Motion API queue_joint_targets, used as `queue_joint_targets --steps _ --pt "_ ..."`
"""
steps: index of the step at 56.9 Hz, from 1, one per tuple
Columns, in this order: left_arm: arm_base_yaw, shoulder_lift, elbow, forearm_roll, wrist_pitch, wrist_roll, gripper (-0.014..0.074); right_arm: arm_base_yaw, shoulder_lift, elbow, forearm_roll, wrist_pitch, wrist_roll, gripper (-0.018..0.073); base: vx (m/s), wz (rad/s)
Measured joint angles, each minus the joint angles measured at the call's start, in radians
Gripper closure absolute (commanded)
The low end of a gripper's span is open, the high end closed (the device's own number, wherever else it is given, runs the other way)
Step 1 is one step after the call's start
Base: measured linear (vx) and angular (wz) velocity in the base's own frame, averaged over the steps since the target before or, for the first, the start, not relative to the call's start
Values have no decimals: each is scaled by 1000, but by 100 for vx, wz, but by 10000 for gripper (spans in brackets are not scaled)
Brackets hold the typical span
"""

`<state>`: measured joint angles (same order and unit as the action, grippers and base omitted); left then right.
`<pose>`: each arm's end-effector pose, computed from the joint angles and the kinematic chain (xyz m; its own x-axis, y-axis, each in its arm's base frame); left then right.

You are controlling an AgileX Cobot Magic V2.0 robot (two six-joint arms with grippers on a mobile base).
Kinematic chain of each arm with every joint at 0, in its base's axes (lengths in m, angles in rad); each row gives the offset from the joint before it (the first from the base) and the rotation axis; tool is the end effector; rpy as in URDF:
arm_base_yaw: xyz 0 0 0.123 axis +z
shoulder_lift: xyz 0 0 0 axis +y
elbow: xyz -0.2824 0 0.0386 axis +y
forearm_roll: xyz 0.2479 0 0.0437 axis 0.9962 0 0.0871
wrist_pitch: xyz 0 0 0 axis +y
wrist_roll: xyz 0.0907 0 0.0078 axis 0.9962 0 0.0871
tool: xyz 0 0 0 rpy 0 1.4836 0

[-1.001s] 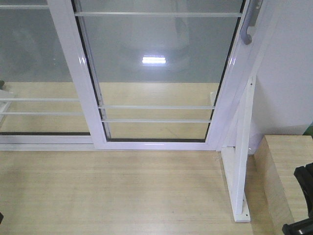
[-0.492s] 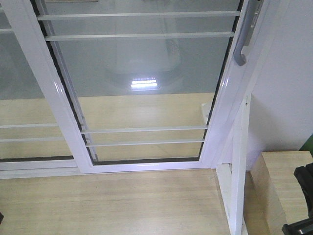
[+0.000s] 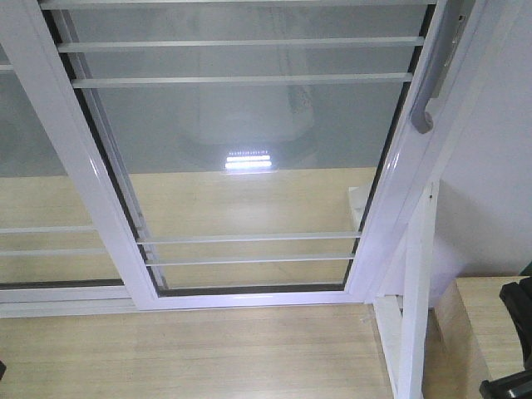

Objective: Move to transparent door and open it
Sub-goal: 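Extend the right gripper toward the silver bar handle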

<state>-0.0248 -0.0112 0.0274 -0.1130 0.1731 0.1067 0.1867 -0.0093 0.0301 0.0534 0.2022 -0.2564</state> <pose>0.0562 -0.0032 0.1888 -0.1010 -0.0021 -0.9949 0.0436 0.9990 -0.0066 0.0550 0.0114 0.1851 -0.0903 -0.2233 -0.9706 -0.2189 0.9552 -0.1994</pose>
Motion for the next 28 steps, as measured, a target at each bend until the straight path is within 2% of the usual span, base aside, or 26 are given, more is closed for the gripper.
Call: queue_joint_targets --steps 28 --pt "0 0 0 0 0 0 603 0 0 0 0 -1 0 565 2 1"
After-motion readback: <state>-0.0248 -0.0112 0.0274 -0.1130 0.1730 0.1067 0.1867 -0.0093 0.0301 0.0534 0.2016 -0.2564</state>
